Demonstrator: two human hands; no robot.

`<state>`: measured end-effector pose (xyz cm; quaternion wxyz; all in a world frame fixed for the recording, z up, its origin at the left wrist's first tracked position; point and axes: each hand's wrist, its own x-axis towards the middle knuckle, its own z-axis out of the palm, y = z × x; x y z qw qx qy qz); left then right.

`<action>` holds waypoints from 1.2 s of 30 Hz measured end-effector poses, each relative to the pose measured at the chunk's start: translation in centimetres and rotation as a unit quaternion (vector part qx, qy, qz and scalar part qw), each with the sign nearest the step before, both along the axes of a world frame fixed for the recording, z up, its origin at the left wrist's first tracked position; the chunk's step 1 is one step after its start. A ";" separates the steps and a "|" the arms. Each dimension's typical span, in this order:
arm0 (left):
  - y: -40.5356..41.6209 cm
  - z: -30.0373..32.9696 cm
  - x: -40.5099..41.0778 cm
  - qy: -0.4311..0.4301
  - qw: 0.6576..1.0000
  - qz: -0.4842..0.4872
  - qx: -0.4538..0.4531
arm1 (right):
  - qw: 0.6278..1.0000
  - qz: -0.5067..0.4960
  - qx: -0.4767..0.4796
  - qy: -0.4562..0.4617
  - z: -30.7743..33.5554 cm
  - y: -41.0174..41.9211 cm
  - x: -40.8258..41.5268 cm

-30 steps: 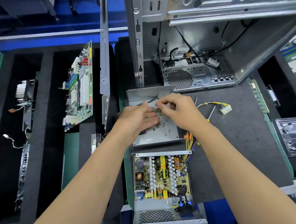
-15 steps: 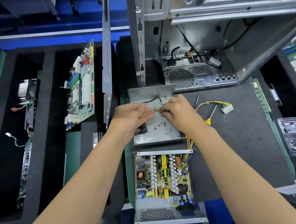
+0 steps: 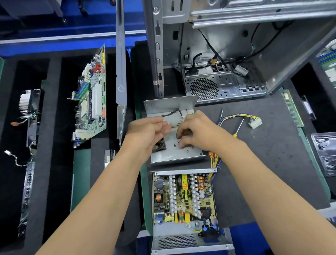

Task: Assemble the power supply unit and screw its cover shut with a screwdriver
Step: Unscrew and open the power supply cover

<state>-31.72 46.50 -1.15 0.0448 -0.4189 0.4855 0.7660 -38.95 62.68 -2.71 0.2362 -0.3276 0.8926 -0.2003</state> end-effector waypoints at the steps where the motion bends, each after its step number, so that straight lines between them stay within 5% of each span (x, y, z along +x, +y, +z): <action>1: -0.2 -0.1 0.2 0.003 1.000 -0.007 -0.008 | 1.000 0.011 0.025 -0.005 -0.2 -0.1 0.2; 10: -0.5 -0.2 0.8 0.003 1.000 -0.014 -0.007 | 0.998 0.011 -0.069 -0.004 -0.3 -0.7 0.7; 20: -0.6 0.1 1.1 -0.003 1.000 -0.017 -0.001 | 0.994 0.088 0.059 0.010 0.1 -2.2 0.3; 24: -0.3 0.5 0.9 0.000 1.000 -0.014 0.014 | 0.991 -0.067 -0.108 -0.047 1.7 -1.0 -0.8; 27: 0.3 1.2 0.6 -0.003 0.997 -0.024 0.074 | 0.936 -0.158 -0.282 -0.136 3.1 -0.9 -1.0; 32: 1.0 1.8 0.5 0.019 0.990 -0.044 0.130 | 0.963 -0.093 -0.215 -0.132 3.7 -1.0 -0.1; 36: 0.6 2.0 0.8 0.017 0.993 -0.037 0.106 | 0.944 -0.183 -0.269 -0.059 4.2 1.0 -0.2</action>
